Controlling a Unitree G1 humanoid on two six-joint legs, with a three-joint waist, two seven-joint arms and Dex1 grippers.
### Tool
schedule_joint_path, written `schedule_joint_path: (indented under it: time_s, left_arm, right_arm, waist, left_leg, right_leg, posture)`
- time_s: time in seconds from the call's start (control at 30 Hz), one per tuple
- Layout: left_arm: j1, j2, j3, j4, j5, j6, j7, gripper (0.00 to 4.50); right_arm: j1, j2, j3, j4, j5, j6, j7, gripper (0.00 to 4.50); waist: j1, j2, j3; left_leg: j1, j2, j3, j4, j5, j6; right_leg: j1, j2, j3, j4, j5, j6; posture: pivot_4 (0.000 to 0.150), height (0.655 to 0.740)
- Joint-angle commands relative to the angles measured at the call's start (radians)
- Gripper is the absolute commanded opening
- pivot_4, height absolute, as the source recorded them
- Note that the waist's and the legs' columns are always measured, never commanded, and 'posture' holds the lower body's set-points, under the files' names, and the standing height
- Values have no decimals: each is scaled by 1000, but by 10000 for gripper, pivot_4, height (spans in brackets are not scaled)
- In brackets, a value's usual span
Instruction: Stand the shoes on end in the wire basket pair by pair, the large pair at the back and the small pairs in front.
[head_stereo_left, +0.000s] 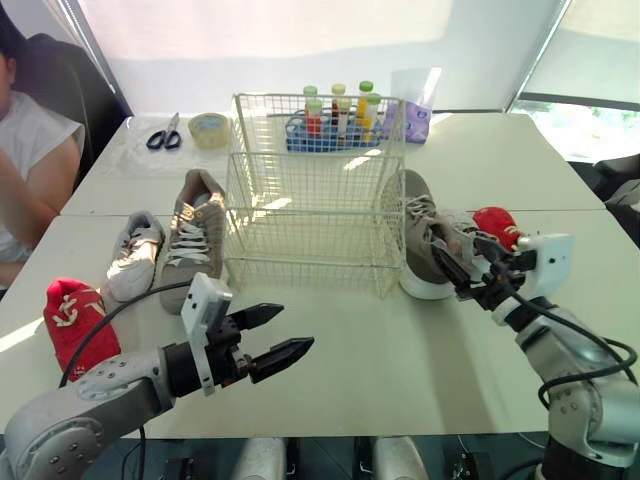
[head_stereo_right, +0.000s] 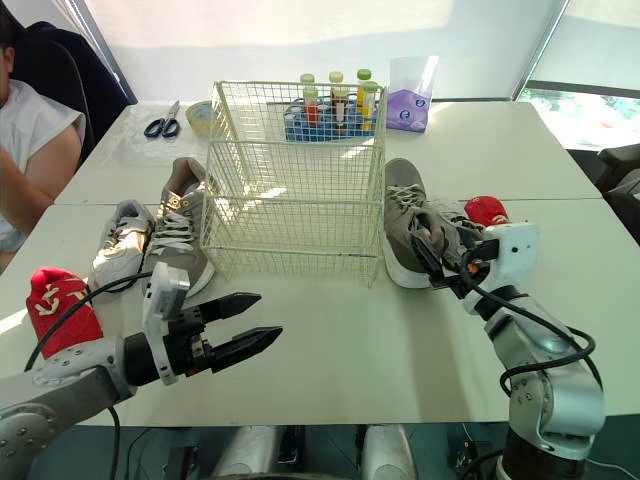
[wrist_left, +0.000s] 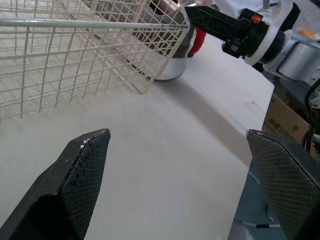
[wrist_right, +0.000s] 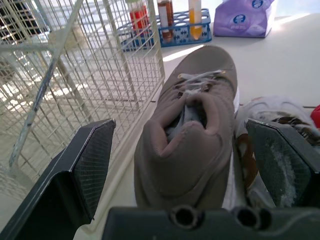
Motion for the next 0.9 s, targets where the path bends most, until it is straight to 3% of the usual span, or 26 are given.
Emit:
schedule_joint_path:
  time_s: [0.03, 0.2, 0.23, 0.3, 0.53, 0.6, 0.77, 0.9]
  left_arm:
    - [-7, -14, -8, -28, 32, -25, -4, 45000]
    - [-9, -28, -13, -8, 80, -31, -19, 45000]
    - [-11, -32, -12, -4, 89, -33, -20, 45000]
    - [-13, -39, -7, -1, 105, -34, -22, 45000]
    - [-11, -54, -2, -2, 126, -27, -24, 45000]
    - [-18, -56, -2, 1, 130, -24, -25, 45000]
    - [-53, -51, -2, 17, 111, -5, -33, 45000]
    - [-67, -41, 8, 38, 88, 8, -57, 45000]
  right_arm:
    - [-3, -5, 39, 72, -10, -85, 6, 44782]
    - [-34, -15, 144, 207, -74, -173, -2, 44782]
    - [-47, -10, 153, 234, -86, -185, -16, 42430]
    - [-64, -10, 168, 272, -122, -222, -48, 37193]
    - [-41, -19, 211, 262, -131, -224, -73, 7128]
    - [-38, -9, 214, 250, -130, -216, -90, 3100]
    - [-109, 20, 134, 197, -112, -259, -179, 3100]
    - [-235, -28, 57, 188, -85, -263, -215, 3100]
  waist:
    - [0, 0, 0]
    - [-4, 0, 0]
    - [-5, -1, 0]
    - [-7, -1, -1]
    - [-6, -4, -3]
    - [-5, -4, -3]
    - [-3, -4, -2]
    - [0, 0, 0]
  left_leg:
    - [0, 0, 0, 0, 0, 0]
    - [0, 0, 0, 0, 0, 0]
    - [0, 0, 0, 0, 0, 0]
    - [0, 1, 0, 0, 0, 0]
    - [2, 1, 0, 0, 0, 0]
    - [2, 1, 0, 0, 0, 0]
    - [2, 2, 0, 0, 0, 0]
    - [-2, 1, 1, 0, 0, 0]
  right_leg:
    - [0, 0, 0, 0, 0, 0]
    - [0, 0, 0, 0, 0, 0]
    - [0, 0, 0, 0, 0, 0]
    - [0, 1, 0, 0, 0, 0]
    - [1, 1, 0, 0, 0, 0]
    - [2, 1, 0, -1, 0, 0]
    - [1, -1, 0, -1, 0, 0]
    - [-3, 0, 0, -1, 1, -1]
  posture:
    - [1500, 7400]
    - [1500, 7400]
    - [1500, 7400]
    - [1500, 7400]
    - [1500, 7400]
    - [1500, 7400]
    - [1500, 7400]
    - [1500, 7400]
